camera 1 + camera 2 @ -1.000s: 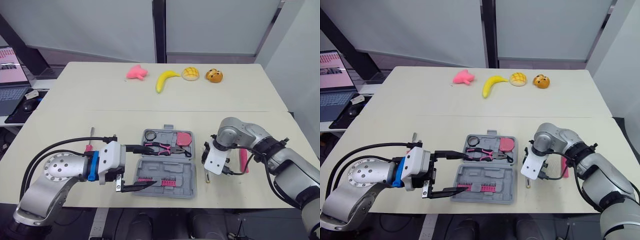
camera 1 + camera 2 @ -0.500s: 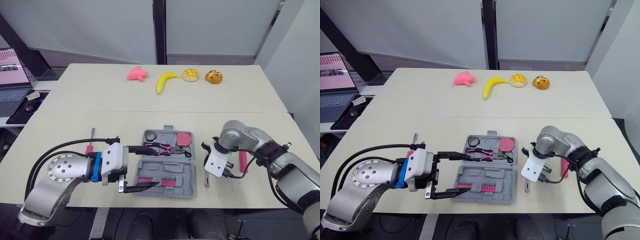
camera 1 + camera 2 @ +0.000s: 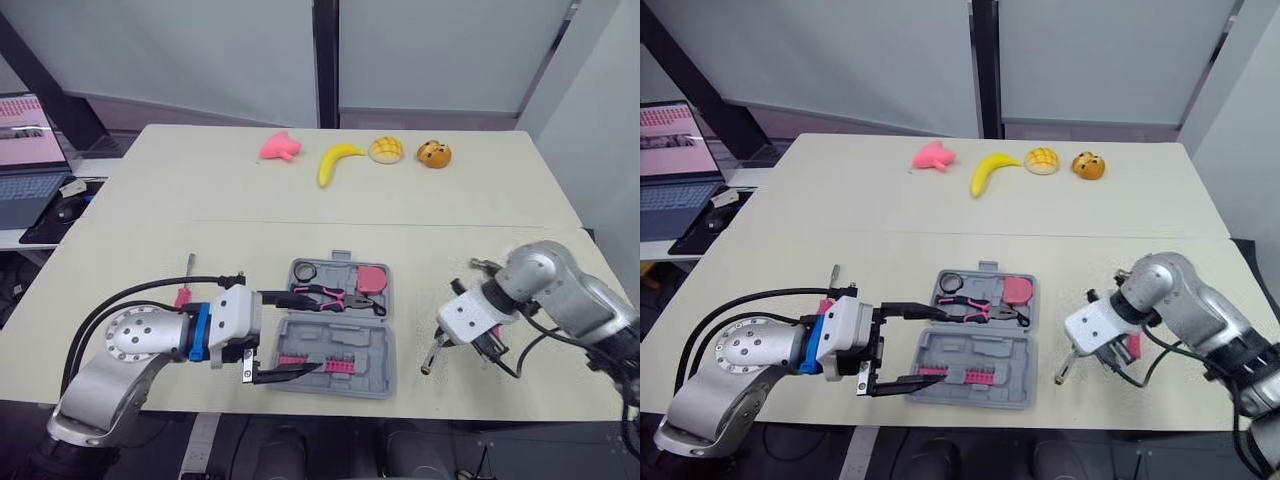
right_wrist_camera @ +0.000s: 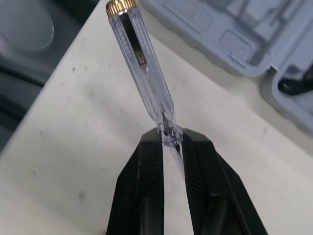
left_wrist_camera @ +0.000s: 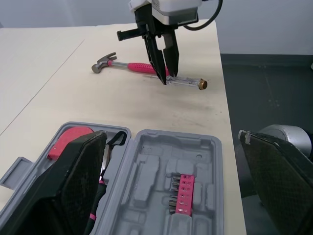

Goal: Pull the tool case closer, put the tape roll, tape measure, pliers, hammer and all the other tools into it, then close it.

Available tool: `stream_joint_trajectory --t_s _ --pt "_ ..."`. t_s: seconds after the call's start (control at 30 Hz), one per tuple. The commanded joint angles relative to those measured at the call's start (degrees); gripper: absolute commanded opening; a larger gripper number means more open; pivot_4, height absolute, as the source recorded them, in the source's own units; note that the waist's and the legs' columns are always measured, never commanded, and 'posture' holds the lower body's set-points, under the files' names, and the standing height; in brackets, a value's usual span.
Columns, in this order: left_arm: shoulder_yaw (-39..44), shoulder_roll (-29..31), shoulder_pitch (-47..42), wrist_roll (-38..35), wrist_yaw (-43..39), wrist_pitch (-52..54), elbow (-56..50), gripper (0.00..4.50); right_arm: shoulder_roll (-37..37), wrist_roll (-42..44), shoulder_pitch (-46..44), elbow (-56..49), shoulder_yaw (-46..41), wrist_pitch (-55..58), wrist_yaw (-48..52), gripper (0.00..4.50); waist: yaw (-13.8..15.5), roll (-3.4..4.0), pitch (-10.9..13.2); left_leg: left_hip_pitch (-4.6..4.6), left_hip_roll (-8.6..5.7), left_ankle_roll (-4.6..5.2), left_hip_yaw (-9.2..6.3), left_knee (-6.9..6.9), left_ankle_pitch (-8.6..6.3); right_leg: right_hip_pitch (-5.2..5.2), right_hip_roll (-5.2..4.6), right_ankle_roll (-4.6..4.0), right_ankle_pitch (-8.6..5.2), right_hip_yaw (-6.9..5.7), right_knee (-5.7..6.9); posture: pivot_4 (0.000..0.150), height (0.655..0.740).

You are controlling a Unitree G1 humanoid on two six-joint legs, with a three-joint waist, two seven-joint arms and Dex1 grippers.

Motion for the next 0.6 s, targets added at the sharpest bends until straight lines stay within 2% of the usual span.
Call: stream_joint_trajectory --t_s 0.03,0.13,0.3,0.43,0.6 --pt "-0.2 -0.4 -0.6 -0.2 -0.3 -1.1 -0.3 4.5 -2.6 5.2 5.4 -8.7 -7.6 19.6 -3.4 0.3 0.2 0.0 0.0 0.0 0.0 0.0 0.01 0.0 0.0 0.0 0.0 0.01 0.0 0.0 0.0 0.15 0.74" --pt "-1.0 -0.8 -1.5 -0.1 -1.0 -1.9 0.5 4.5 -2.9 9.5 12.4 -14.2 -15.0 38.3 -9.5 0.3 0.4 -0.02 0.0 -0.03 -0.01 0.0 0.0 0.0 0.0 -0.01 0.0 0.01 -0.01 -0.01 -0.03 0.15 0.74" --pt "-2.0 -1.6 -3.4 0.1 -1.4 -2.4 1.6 4.5 0.4 11.8 19.6 -17.8 -21.9 52.6 -20.6 0.3 0.4 -0.05 0.0 -0.06 -0.02 -0.01 0.01 0.03 0.0 -0.01 0.01 0.06 -0.03 -0.01 -0.05 0.15 0.74" --pt "-3.0 -2.4 -5.1 -0.3 -0.9 -1.3 1.5 4.5 7.6 13.8 24.6 -21.8 -27.5 65.4 -30.3 0.3 0.3 -0.06 0.0 -0.07 -0.01 -0.01 0.01 -0.01 0.0 -0.03 0.02 0.1 -0.06 0.0 -0.05 0.15 0.74" --pt "-3.7 -3.0 -6.1 -0.9 -0.3 0.5 0.7 4.5 19.3 12.6 22.9 -23.0 -32.9 78.5 -42.9 0.3 0.1 -0.06 0.0 -0.08 -0.01 -0.01 0.04 -0.01 0.0 -0.06 0.03 0.15 -0.08 0.05 -0.05 0.15 0.74"
